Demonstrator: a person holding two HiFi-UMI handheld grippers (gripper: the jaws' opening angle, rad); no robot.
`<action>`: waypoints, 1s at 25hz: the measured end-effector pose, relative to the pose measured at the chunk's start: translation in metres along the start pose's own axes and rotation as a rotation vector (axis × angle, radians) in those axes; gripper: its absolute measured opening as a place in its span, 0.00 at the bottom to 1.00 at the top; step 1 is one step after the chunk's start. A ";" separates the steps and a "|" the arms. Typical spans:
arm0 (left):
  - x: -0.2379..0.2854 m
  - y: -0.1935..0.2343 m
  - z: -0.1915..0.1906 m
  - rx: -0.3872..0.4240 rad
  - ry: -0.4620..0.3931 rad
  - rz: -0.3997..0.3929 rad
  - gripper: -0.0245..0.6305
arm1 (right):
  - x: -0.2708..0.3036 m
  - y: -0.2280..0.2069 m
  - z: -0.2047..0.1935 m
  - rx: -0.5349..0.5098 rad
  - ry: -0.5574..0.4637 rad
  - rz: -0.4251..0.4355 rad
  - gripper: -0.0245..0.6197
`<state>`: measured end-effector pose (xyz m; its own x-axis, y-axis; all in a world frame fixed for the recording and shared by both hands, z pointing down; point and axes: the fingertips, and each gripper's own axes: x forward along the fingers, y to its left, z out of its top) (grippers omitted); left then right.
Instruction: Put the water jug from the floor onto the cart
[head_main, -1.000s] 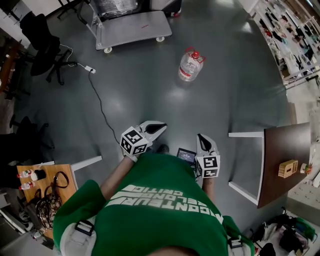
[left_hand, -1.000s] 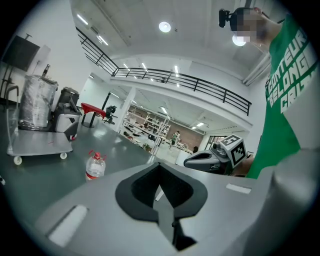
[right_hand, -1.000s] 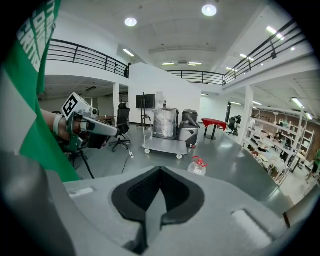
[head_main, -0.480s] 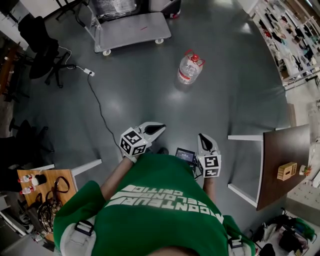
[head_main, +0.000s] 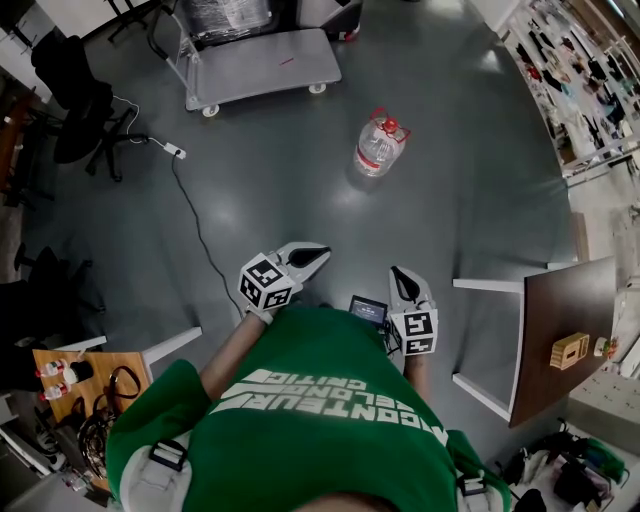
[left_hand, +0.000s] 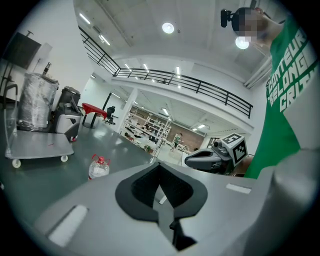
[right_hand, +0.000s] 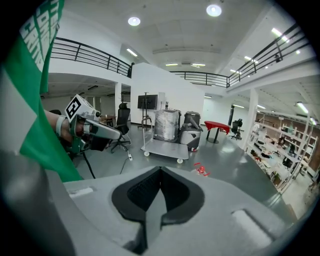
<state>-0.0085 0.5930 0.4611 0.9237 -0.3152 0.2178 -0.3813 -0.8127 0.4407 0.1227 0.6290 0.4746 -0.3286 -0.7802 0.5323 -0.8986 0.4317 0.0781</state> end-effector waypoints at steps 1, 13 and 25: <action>0.000 0.004 0.001 -0.003 -0.001 -0.001 0.05 | 0.004 0.001 0.002 -0.003 0.003 0.002 0.03; 0.007 0.046 0.022 -0.007 -0.018 -0.030 0.05 | 0.043 -0.006 0.027 -0.017 0.013 -0.011 0.03; -0.017 0.104 0.048 -0.005 -0.034 -0.044 0.05 | 0.105 0.016 0.066 -0.051 0.023 0.019 0.03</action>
<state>-0.0623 0.4903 0.4615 0.9403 -0.2958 0.1681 -0.3402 -0.8237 0.4537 0.0544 0.5244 0.4764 -0.3385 -0.7613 0.5530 -0.8760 0.4695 0.1102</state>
